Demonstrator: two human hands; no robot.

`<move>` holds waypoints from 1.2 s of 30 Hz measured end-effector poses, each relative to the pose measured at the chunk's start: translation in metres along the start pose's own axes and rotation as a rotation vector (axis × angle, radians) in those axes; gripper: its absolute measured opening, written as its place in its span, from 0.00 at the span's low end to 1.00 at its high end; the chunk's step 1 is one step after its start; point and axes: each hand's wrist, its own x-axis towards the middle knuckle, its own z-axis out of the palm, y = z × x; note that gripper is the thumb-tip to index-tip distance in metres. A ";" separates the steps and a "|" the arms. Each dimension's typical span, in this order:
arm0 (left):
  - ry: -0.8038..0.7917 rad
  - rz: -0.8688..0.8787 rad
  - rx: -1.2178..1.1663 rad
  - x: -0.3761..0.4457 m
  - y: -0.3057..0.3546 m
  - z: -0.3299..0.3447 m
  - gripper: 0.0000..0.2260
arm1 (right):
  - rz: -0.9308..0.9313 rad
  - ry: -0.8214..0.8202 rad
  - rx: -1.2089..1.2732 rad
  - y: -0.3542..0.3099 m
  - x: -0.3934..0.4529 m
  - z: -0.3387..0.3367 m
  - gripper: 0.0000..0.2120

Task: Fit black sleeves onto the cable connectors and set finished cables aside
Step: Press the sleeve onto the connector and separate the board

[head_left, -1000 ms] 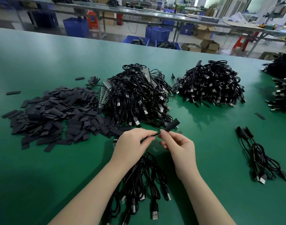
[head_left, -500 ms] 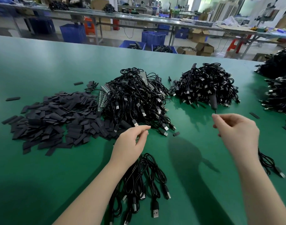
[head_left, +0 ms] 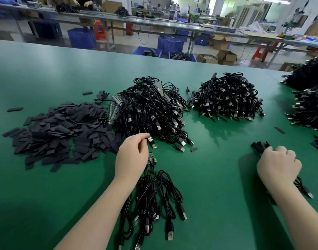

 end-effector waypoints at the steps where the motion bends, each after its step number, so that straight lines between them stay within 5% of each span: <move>1: 0.011 -0.015 0.034 0.002 -0.002 -0.002 0.12 | -0.026 0.063 0.043 -0.006 -0.004 -0.007 0.14; 4: 0.007 -0.040 0.160 0.006 -0.008 -0.006 0.12 | -0.264 0.215 0.423 -0.045 -0.037 -0.036 0.15; 7: 0.003 -0.077 0.083 0.006 -0.009 -0.002 0.12 | -0.532 -0.063 0.754 -0.099 -0.085 -0.058 0.13; 10: -0.009 -0.053 -0.031 0.004 -0.008 0.002 0.12 | -0.779 -0.312 0.739 -0.148 -0.114 -0.057 0.21; 12: -0.030 -0.032 -0.037 0.004 -0.008 0.004 0.14 | -0.850 -0.329 0.655 -0.170 -0.120 -0.051 0.25; 17: -0.081 -0.030 -0.054 0.006 -0.010 0.004 0.16 | -0.813 -0.335 0.571 -0.187 -0.117 -0.042 0.24; 21: -0.110 0.059 -0.051 0.003 -0.006 0.001 0.11 | -0.735 -0.366 0.818 -0.170 -0.112 -0.039 0.20; 26: -0.345 0.087 0.120 0.001 -0.005 0.000 0.16 | -0.595 -0.343 1.256 -0.147 -0.112 -0.030 0.17; 36: -0.358 0.103 0.045 0.002 -0.002 0.001 0.04 | -0.409 -0.305 1.451 -0.147 -0.108 -0.031 0.10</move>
